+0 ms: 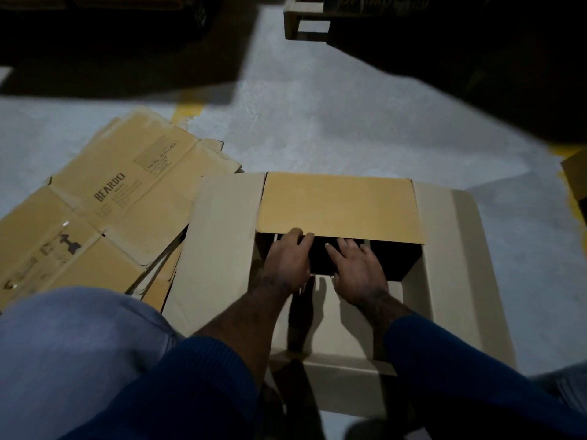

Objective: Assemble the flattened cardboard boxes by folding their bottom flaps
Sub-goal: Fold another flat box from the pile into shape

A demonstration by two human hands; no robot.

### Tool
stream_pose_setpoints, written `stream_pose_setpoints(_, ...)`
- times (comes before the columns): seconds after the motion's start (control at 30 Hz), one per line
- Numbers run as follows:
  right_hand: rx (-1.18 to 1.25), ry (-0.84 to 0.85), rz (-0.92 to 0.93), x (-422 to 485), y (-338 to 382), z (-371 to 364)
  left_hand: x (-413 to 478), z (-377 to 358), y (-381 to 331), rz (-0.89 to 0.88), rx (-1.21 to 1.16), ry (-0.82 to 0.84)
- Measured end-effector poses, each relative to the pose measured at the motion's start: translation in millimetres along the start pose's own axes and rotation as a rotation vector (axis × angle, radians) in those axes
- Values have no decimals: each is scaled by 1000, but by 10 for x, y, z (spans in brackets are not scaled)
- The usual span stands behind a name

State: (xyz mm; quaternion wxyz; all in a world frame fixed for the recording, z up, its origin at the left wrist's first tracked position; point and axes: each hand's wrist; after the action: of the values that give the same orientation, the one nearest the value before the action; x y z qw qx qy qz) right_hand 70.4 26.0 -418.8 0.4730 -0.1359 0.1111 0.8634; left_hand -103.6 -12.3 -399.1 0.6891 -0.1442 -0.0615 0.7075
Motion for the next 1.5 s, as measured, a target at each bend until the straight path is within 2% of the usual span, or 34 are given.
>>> stream_pose_setpoints(0.13, -64, -337, 32, 94, -69, 312, 92, 69, 18, -52, 115, -321)
stream_pose_setpoints(0.23, -84, -458, 40, 412, -171, 722, 344, 235, 110, -34, 183, -367)
stream_pose_setpoints(0.33, -170, -395, 39, 799, -317, 1194, 663, 470, 236, 17, 220, -286)
stream_pose_setpoints(0.47, -278, -262, 62, 1312, -658, 1419, 1179, 617, 432, 60, 314, -18)
stream_pose_setpoints(0.7, -215, -111, 54, 1947, -887, 971, 2061, 419, 654, -53, 311, 39)
stream_pose_setpoints(0.83, -139, -159, 104, 2121, -959, 700, 2409, 268, 665, -91, 283, 131)
stream_pose_setpoints(1.07, -91, -221, 169, 2219, -1220, 608, 2516, 67, 719, -151, 293, 98)
stream_pose_setpoints(1.4, -53, -155, -1, 2265, -1088, 627, 2448, -53, 598, -57, 241, 47)
stream_pose_setpoints(1.5, -35, -171, 21, 2273, -1104, 611, 2456, -28, 624, -67, 231, 48)
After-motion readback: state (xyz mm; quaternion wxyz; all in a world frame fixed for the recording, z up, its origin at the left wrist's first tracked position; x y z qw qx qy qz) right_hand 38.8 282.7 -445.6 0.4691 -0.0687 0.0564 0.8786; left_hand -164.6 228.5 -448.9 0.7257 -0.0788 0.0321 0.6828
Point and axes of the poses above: each hand's wrist, its own x-axis towards the middle knuckle, its own z-axis out of the back of the hand, y = z × x, and after that the axes turned 2 degrees about y, right-handed
